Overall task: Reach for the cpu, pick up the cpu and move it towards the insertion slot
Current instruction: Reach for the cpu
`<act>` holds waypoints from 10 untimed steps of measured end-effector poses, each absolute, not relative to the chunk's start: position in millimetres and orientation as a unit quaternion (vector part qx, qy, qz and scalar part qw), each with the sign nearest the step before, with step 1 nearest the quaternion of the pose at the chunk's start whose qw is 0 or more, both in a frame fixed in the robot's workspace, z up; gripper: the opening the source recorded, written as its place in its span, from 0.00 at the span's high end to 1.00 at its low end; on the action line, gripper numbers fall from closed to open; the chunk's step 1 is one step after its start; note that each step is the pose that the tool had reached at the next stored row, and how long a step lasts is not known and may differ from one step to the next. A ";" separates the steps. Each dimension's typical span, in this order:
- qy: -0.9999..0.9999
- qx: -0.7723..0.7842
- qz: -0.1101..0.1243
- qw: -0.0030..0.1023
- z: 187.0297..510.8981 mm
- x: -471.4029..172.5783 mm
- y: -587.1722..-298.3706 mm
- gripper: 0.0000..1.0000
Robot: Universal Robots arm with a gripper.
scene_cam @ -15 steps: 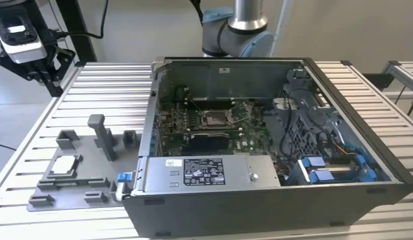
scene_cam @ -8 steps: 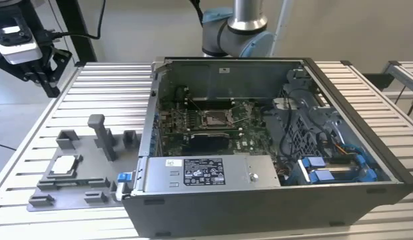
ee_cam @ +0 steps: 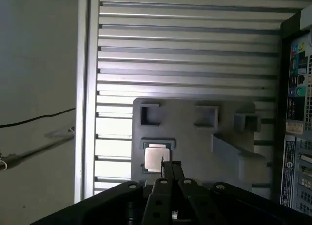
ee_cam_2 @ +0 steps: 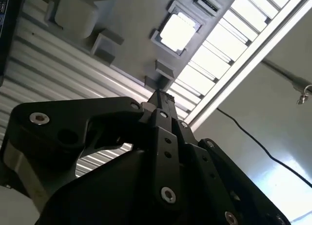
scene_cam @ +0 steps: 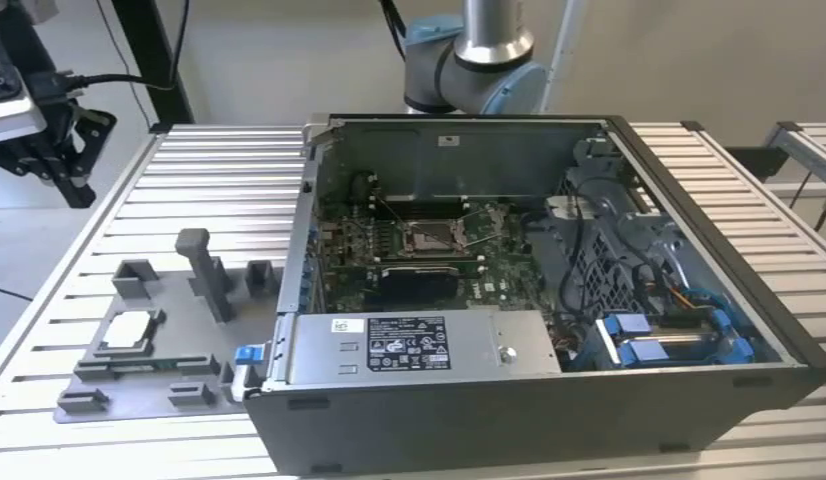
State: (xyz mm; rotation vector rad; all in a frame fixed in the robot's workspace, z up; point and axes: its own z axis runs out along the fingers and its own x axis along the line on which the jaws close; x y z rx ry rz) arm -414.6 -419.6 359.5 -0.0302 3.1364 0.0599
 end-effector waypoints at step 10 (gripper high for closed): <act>1.000 -0.010 0.019 0.002 355.9 -421.2 -426.9 1.00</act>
